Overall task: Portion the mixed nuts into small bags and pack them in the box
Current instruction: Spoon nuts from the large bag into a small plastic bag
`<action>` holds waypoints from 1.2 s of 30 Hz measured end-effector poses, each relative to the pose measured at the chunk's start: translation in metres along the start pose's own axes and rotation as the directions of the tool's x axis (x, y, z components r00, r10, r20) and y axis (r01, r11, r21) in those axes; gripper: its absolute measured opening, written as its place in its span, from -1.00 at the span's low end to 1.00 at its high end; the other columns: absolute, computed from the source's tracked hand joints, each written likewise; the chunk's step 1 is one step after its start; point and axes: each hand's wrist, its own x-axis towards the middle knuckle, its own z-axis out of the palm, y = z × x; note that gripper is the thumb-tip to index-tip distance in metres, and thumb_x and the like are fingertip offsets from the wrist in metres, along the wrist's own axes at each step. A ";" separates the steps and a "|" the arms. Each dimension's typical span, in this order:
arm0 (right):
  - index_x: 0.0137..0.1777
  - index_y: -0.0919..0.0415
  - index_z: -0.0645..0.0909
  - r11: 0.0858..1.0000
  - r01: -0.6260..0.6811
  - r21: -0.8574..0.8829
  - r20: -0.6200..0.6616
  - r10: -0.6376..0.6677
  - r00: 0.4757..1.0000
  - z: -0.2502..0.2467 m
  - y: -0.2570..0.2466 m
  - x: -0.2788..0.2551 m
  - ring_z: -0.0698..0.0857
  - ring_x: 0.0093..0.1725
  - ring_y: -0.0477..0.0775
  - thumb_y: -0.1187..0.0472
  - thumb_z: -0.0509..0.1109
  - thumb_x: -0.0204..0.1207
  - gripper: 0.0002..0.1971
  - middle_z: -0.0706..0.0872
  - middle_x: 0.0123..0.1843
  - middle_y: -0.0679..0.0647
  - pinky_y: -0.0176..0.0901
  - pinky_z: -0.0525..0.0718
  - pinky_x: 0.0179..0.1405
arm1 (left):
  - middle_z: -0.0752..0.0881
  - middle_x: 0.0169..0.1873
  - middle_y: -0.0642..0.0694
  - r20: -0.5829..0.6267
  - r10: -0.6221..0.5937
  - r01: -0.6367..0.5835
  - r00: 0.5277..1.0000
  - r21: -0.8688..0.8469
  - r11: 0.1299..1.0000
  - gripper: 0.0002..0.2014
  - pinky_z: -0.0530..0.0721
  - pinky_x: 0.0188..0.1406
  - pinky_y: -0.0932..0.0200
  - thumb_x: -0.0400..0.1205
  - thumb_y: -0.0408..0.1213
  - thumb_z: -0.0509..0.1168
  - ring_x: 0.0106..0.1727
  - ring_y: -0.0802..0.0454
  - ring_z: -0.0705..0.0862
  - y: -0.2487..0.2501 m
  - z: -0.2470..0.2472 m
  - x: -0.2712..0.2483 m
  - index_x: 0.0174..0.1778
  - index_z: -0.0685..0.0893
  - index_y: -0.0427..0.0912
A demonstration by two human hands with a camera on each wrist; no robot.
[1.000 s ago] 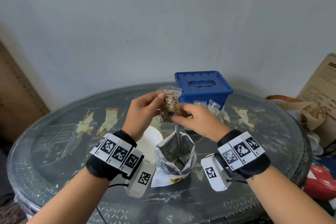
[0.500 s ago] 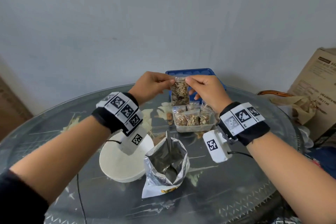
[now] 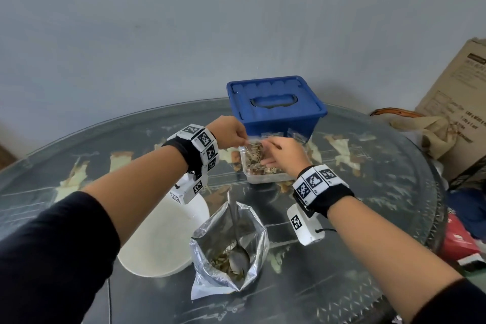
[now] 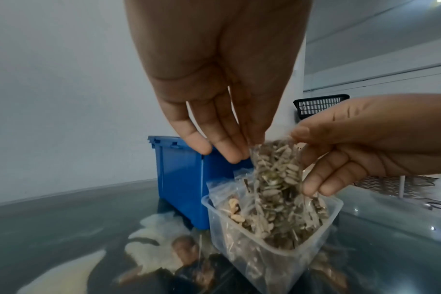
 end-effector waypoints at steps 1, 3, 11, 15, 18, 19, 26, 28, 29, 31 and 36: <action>0.33 0.22 0.55 1.000 -0.001 -0.022 0.007 0.001 1.000 0.002 0.004 0.001 0.79 -0.13 0.05 0.13 0.32 0.60 -0.67 0.74 0.09 0.17 -0.07 0.77 -0.08 | 0.75 -0.16 -0.04 0.002 -0.005 0.005 1.000 0.004 1.000 -0.79 0.61 0.05 0.19 0.60 -0.20 0.32 -0.12 0.09 0.67 -0.002 0.004 0.003 0.01 0.76 -0.23; 0.32 0.13 0.53 0.991 0.008 -0.137 0.006 -0.007 1.000 0.006 0.010 0.001 0.72 -0.06 -0.01 0.10 0.44 0.50 -0.59 0.71 0.02 0.03 -0.14 0.70 0.00 | 0.71 -0.19 0.00 -0.004 -0.010 0.011 1.000 0.009 1.000 -0.81 0.53 -0.02 0.25 0.60 -0.23 0.31 -0.13 0.13 0.61 -0.007 0.011 0.007 0.00 0.76 -0.22; 0.28 0.19 0.46 0.931 0.056 -0.359 -0.010 -0.064 0.998 0.020 0.022 0.001 0.68 0.04 0.10 0.18 0.46 0.48 -0.59 0.71 0.01 0.12 -0.06 0.63 0.08 | 0.66 -0.19 0.05 0.050 0.006 -0.010 0.999 0.065 0.998 -0.85 0.45 -0.07 0.28 0.62 -0.21 0.29 -0.15 0.17 0.57 -0.012 0.027 0.012 -0.05 0.73 -0.18; 0.31 0.21 0.44 0.917 0.072 -0.393 0.027 -0.067 0.997 0.018 0.019 0.002 0.67 0.04 0.10 0.19 0.45 0.50 -0.58 0.70 0.01 0.13 -0.12 0.60 0.04 | 0.71 -0.10 0.01 0.079 -0.015 0.008 0.997 0.091 0.996 -0.84 0.45 -0.06 0.26 0.62 -0.20 0.28 -0.12 0.15 0.57 -0.013 0.029 0.010 -0.01 0.72 -0.16; 0.35 0.18 0.42 0.933 0.049 -0.356 0.027 -0.042 0.999 0.016 0.017 0.001 0.68 0.06 0.11 0.19 0.46 0.48 -0.53 0.71 0.02 0.14 -0.11 0.60 0.07 | 0.74 0.04 -0.03 0.074 -0.036 0.031 0.997 0.074 0.997 -0.78 0.49 0.02 0.24 0.63 -0.17 0.26 0.03 0.06 0.65 -0.009 0.026 0.006 0.13 0.68 -0.12; 0.38 0.16 0.40 0.939 0.044 -0.341 0.021 -0.039 0.999 0.016 0.017 0.000 0.67 0.07 0.11 0.19 0.47 0.48 -0.50 0.71 0.04 0.15 -0.12 0.59 0.09 | 0.73 0.08 -0.04 0.071 -0.044 0.040 0.996 0.054 0.998 -0.73 0.50 0.08 0.22 0.64 -0.15 0.25 0.10 0.02 0.66 -0.007 0.024 0.003 0.22 0.64 -0.12; 0.43 0.12 0.39 0.942 0.018 -0.336 -0.001 -0.019 1.000 0.009 0.011 -0.007 0.64 0.10 0.09 0.14 0.49 0.46 -0.44 0.66 0.05 0.09 -0.13 0.56 0.10 | 0.72 0.16 -0.10 0.010 -0.082 0.083 0.997 -0.073 0.994 -0.62 0.45 0.17 0.21 0.63 -0.14 0.26 0.20 -0.02 0.63 -0.004 0.015 -0.015 0.37 0.51 -0.13; 0.42 0.13 0.42 0.938 0.014 -0.346 0.000 -0.015 1.000 0.006 0.010 -0.009 0.63 0.19 0.12 0.12 0.47 0.48 -0.47 0.67 0.18 0.14 -0.13 0.54 0.14 | 0.71 0.16 -0.10 0.012 -0.095 0.096 0.995 -0.079 0.992 -0.63 0.45 0.18 0.21 0.63 -0.13 0.27 0.20 -0.02 0.63 -0.005 0.014 -0.020 0.35 0.53 -0.13; 0.41 0.15 0.44 0.935 0.015 -0.353 -0.001 -0.017 1.000 0.006 0.009 -0.010 0.62 0.22 0.12 0.13 0.45 0.49 -0.50 0.67 0.22 0.15 -0.16 0.51 0.14 | 0.71 0.16 -0.10 0.017 -0.101 0.103 0.995 -0.082 0.991 -0.64 0.45 0.17 0.22 0.63 -0.13 0.27 0.20 -0.02 0.63 -0.006 0.014 -0.022 0.34 0.54 -0.13; 0.38 0.18 0.49 0.936 0.007 -0.351 -0.011 -0.012 1.000 0.005 0.009 -0.012 0.62 0.24 0.11 0.15 0.43 0.52 -0.56 0.67 0.26 0.16 -0.21 0.49 0.10 | 0.71 0.17 -0.09 0.038 -0.101 0.104 0.994 -0.074 0.992 -0.66 0.45 0.15 0.24 0.64 -0.14 0.26 0.20 0.00 0.63 -0.007 0.015 -0.025 0.32 0.57 -0.13; 0.34 0.17 0.53 0.947 -0.008 -0.321 -0.054 -0.010 0.998 0.008 0.008 -0.012 0.64 0.20 0.10 0.20 0.41 0.53 -0.62 0.69 0.22 0.16 -0.28 0.48 0.02 | 0.63 0.30 -0.08 0.128 -0.092 0.089 0.987 0.030 0.996 -0.64 0.40 0.32 0.20 0.64 -0.19 0.23 0.32 -0.01 0.56 -0.004 0.028 -0.022 0.37 0.58 -0.12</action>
